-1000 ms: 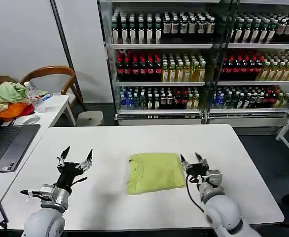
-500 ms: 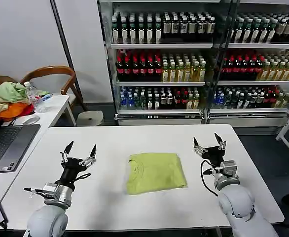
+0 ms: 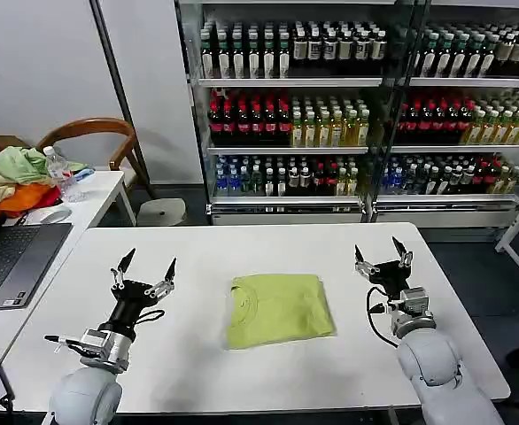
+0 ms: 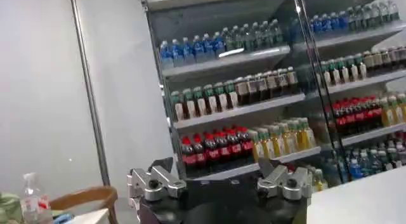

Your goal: Fold and organize the clothes.

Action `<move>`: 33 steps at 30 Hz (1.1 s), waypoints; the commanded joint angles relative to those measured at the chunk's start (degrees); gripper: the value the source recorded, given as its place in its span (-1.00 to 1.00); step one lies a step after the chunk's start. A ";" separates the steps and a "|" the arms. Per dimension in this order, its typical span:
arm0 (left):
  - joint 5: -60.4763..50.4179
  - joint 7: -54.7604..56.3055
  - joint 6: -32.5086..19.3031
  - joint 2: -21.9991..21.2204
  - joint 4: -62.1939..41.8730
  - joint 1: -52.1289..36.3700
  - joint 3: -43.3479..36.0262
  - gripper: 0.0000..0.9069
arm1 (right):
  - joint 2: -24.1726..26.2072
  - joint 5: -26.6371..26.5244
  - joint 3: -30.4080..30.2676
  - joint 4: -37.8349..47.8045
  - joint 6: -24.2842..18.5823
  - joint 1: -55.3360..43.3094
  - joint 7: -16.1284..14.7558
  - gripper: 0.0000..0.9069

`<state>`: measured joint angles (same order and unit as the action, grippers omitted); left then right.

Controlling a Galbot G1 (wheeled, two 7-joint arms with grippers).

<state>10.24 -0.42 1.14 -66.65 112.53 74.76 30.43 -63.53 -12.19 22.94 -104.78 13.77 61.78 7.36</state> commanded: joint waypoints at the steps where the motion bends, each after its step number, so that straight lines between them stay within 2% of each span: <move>1: -0.38 -1.66 -1.31 0.34 -0.22 -0.11 0.37 1.00 | -0.43 1.49 0.73 2.72 -1.01 -1.49 -0.52 1.00; 21: 0.39 -2.59 -1.23 0.60 -3.95 -2.76 -0.13 1.00 | -0.21 0.24 -0.44 3.97 -2.93 -2.12 -0.97 1.00; 26: 0.25 -2.69 -1.65 1.21 -5.60 -3.37 -0.10 1.00 | 0.19 2.41 -0.42 3.87 -3.53 -1.76 -1.74 1.00; 29: 0.23 -2.68 -2.21 0.84 -7.63 -3.76 -0.22 1.00 | 1.00 5.60 -0.31 4.65 -6.08 -1.36 -1.89 1.00; 33: -0.50 -2.99 -3.05 0.76 -8.65 -4.11 -0.56 1.00 | 1.10 5.69 -0.17 5.24 -7.20 -0.96 -1.25 1.00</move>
<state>10.47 -2.96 -0.92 -65.93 106.94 71.16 30.13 -62.79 -9.56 22.62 -100.58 9.53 60.55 5.82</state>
